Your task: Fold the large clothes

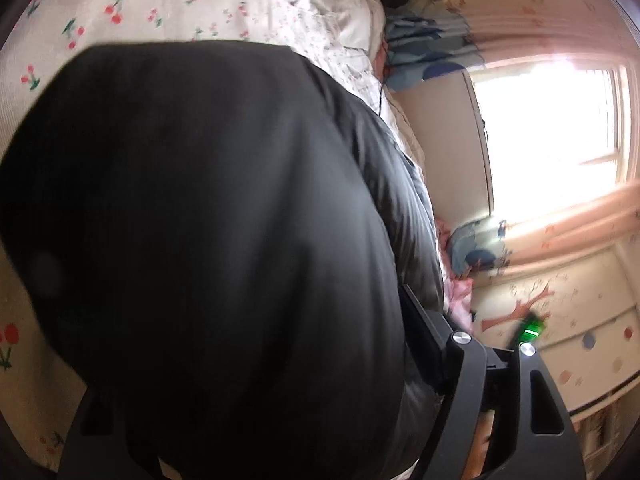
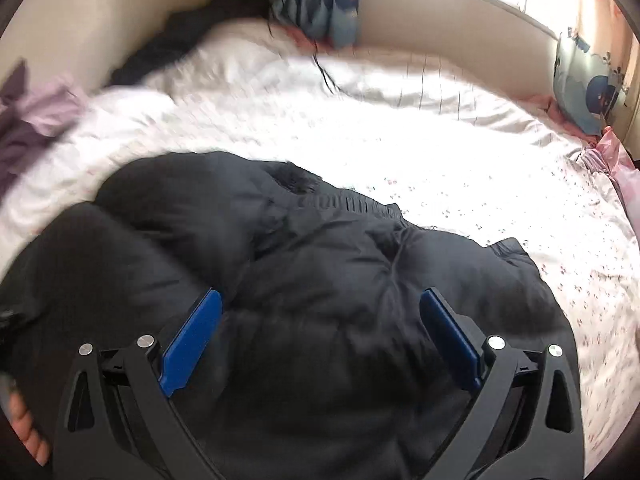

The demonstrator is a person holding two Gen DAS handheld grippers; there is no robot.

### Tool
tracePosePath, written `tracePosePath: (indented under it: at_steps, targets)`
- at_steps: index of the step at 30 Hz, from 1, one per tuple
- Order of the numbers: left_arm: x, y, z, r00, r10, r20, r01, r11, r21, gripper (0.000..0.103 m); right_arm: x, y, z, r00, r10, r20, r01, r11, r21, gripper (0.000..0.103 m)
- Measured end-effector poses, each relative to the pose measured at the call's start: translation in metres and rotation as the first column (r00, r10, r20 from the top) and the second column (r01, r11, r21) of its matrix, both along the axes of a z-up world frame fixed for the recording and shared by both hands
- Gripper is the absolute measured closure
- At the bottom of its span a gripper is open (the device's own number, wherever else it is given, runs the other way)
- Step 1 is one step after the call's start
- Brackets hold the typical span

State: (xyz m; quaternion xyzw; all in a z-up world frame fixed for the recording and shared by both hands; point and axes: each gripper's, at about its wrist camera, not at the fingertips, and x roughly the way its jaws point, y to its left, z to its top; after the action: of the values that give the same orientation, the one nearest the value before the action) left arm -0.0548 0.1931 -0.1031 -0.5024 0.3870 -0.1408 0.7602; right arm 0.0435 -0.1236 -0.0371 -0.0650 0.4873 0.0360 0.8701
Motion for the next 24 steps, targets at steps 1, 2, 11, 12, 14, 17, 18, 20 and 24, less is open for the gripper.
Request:
tracePosePath:
  at_steps: [1,2,11,12,14,17,18,20,24]
  targets:
    - [0.002,0.001,-0.002,1.0,0.005,-0.002,-0.005,1.0,-0.014,0.031,0.004,-0.003,-0.011,1.0,0.003,-0.024,-0.002,1.0,0.026,0.006]
    - [0.003,0.001,-0.003,1.0,0.009,0.0,-0.009,1.0,-0.026,0.029,0.002,-0.003,-0.011,1.0,-0.002,-0.025,0.003,1.0,0.029,0.006]
    - [0.007,-0.003,-0.002,0.999,-0.005,0.046,0.01,0.996,-0.088,0.025,-0.077,0.011,-0.001,0.993,0.077,0.087,-0.079,0.997,0.017,0.006]
    - [0.008,-0.003,-0.003,0.999,-0.006,0.045,0.01,0.996,-0.094,0.025,-0.077,0.01,-0.004,0.993,0.073,0.091,-0.075,0.997,0.023,0.006]
    - [0.008,-0.004,-0.003,0.999,-0.009,0.049,0.013,0.996,-0.089,0.026,-0.072,0.007,0.0,0.997,0.043,0.07,-0.047,0.997,0.059,0.006]
    - [0.008,-0.004,-0.002,0.998,-0.02,0.052,0.024,0.997,-0.076,0.029,-0.085,0.008,0.011,0.991,0.03,0.127,-0.04,0.996,0.075,0.006]
    - [0.008,-0.004,-0.003,0.999,-0.02,0.049,0.023,0.997,-0.078,0.029,-0.093,0.011,0.013,0.988,0.036,0.148,-0.045,0.997,0.058,0.006]
    - [0.009,-0.004,-0.004,0.999,-0.019,0.046,0.022,0.997,-0.072,0.03,-0.099,0.015,0.007,0.989,0.046,0.142,-0.052,0.998,0.04,0.006]
    - [0.011,-0.014,0.004,0.996,-0.043,0.08,0.043,0.999,0.001,0.039,-0.104,0.02,-0.011,0.993,0.064,0.1,-0.065,0.998,0.006,0.006]
